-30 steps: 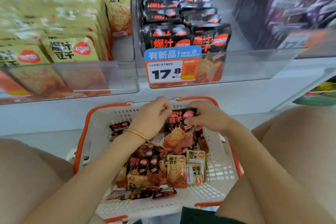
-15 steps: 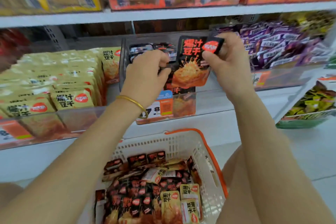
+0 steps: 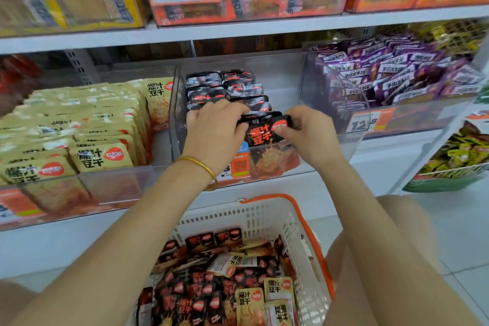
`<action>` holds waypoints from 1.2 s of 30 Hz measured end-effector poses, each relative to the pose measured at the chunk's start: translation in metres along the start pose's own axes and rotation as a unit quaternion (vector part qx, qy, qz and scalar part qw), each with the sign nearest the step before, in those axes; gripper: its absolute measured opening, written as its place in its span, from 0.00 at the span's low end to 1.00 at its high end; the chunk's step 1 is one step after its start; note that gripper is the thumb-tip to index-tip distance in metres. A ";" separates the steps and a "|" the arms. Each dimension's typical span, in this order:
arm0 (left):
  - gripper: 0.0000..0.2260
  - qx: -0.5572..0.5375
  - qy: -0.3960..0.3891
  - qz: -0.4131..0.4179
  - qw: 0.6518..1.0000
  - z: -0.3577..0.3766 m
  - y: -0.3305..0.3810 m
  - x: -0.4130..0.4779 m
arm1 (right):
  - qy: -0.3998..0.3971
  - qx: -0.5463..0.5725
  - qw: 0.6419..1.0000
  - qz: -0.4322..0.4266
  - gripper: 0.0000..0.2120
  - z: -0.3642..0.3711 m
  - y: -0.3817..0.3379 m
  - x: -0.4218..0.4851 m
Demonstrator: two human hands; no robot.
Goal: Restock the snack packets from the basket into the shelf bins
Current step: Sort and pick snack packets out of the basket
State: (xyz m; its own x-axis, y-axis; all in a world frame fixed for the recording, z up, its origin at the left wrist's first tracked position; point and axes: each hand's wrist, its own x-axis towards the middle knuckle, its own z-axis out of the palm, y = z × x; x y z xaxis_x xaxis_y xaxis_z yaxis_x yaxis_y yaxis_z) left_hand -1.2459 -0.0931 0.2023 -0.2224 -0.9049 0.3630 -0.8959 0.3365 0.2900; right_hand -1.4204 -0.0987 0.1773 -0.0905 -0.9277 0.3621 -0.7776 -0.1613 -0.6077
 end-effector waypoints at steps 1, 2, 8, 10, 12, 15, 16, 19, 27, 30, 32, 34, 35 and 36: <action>0.13 0.001 -0.001 -0.002 1.000 0.001 0.000 0.001 | -0.007 0.012 1.000 -0.009 0.09 0.001 -0.002 0.000; 0.12 -0.003 -0.002 -0.001 1.000 0.001 0.000 0.002 | -0.014 0.017 1.000 -0.013 0.09 0.002 -0.004 0.000; 0.13 -0.053 0.005 0.010 0.999 0.007 0.002 0.005 | -0.061 -0.018 0.998 0.006 0.14 -0.007 -0.006 0.010; 0.14 -0.082 0.009 0.016 0.996 0.009 0.002 0.005 | -0.089 -0.028 0.996 0.013 0.15 -0.012 -0.008 0.012; 0.16 -0.105 0.014 0.026 0.994 0.011 0.002 0.005 | -0.115 -0.022 0.993 0.017 0.16 -0.016 -0.009 0.015; 0.17 -0.130 0.021 0.021 0.991 0.014 0.000 0.006 | -0.126 -0.022 0.992 0.004 0.19 -0.016 -0.011 0.019; 0.17 -0.137 0.026 0.020 0.990 0.015 -0.001 0.006 | -0.127 -0.023 0.992 0.001 0.20 -0.015 -0.012 0.019; 0.16 -0.144 0.038 0.026 0.988 0.018 -0.003 0.004 | -0.154 -0.036 0.987 0.005 0.21 -0.012 -0.013 0.019; 0.13 -0.137 0.034 0.031 0.990 0.015 -0.007 0.005 | -0.229 0.031 0.967 0.106 0.26 -0.015 -0.014 0.023; 0.13 -0.141 0.038 0.032 0.989 0.015 -0.007 0.003 | -0.255 0.006 0.965 0.065 0.14 -0.009 -0.020 0.025; 0.13 -0.145 0.039 0.032 0.988 0.016 -0.009 0.004 | -0.255 -0.007 0.965 0.053 0.07 -0.007 -0.022 0.025; 0.13 -0.151 0.036 0.033 0.987 0.016 -0.010 0.004 | -0.256 -0.001 0.965 0.054 0.06 -0.006 -0.024 0.023; 0.13 -0.154 0.034 0.035 0.987 0.015 -0.009 0.004 | -0.255 -0.003 0.965 0.056 0.07 -0.006 -0.025 0.022; 0.13 -0.158 0.035 0.037 0.986 0.014 -0.009 0.003 | -0.251 -0.010 0.966 0.058 0.07 -0.007 -0.026 0.021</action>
State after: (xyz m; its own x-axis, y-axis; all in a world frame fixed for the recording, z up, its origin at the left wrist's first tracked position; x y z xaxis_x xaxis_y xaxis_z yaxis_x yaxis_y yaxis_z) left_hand -1.2436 -0.1022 0.1883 -0.2457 -0.8585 0.4502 -0.7119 0.4750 0.5173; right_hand -1.4065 -0.1120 0.2056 0.1321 -0.9863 -0.0991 -0.7931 -0.0452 -0.6074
